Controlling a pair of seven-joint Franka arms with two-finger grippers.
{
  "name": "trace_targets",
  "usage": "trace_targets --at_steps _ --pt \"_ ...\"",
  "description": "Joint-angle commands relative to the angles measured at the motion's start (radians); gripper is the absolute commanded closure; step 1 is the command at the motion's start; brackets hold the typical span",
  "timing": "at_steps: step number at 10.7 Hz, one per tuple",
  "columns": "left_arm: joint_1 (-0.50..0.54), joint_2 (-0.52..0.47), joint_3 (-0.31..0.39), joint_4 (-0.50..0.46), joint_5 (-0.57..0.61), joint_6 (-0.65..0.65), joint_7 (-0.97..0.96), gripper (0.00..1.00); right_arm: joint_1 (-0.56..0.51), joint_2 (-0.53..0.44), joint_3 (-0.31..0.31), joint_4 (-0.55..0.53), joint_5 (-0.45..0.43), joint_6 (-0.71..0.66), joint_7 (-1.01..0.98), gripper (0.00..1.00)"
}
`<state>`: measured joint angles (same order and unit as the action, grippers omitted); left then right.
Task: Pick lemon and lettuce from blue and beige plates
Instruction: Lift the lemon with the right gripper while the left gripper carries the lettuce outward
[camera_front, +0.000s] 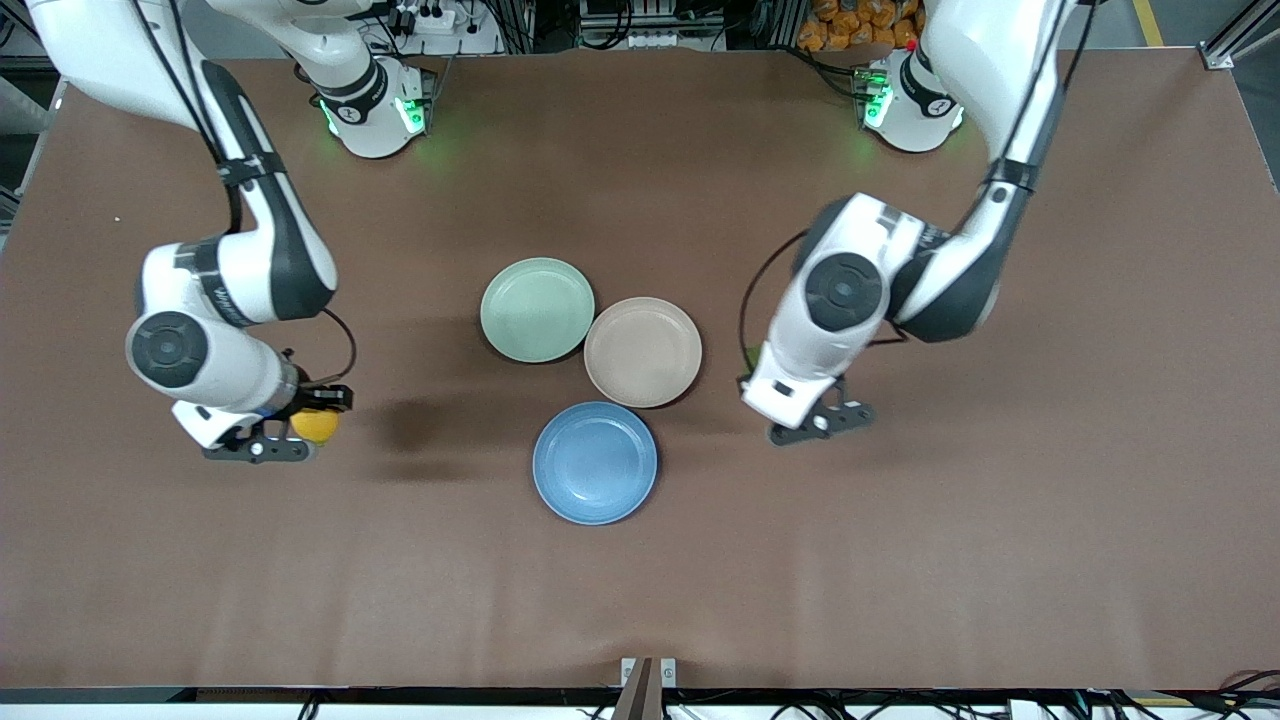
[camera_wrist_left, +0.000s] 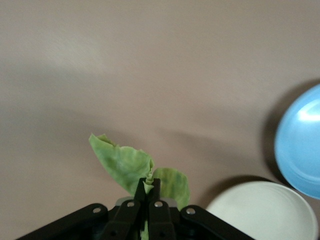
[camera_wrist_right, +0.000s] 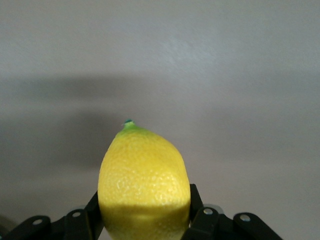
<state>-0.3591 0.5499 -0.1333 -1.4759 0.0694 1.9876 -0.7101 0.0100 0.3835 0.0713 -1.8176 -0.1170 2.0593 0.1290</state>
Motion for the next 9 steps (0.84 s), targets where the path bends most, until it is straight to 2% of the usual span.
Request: trace_targets --at_steps 1,3,6,9 --pt "0.090 -0.016 -0.011 -0.012 0.020 -0.012 0.130 1.00 -0.031 -0.095 -0.060 -0.124 0.115 0.028 -0.181 0.76" --pt "0.159 -0.015 -0.011 -0.009 0.020 -0.012 0.237 1.00 -0.033 -0.126 -0.103 -0.221 0.160 0.111 -0.262 0.76" --pt "0.242 -0.004 -0.011 -0.004 0.012 -0.007 0.333 1.00 -0.030 -0.118 -0.108 -0.359 0.158 0.315 -0.281 0.76" --pt "0.296 0.021 -0.009 0.020 0.006 0.063 0.429 1.00 -0.025 -0.074 -0.108 -0.404 0.149 0.435 -0.285 0.76"
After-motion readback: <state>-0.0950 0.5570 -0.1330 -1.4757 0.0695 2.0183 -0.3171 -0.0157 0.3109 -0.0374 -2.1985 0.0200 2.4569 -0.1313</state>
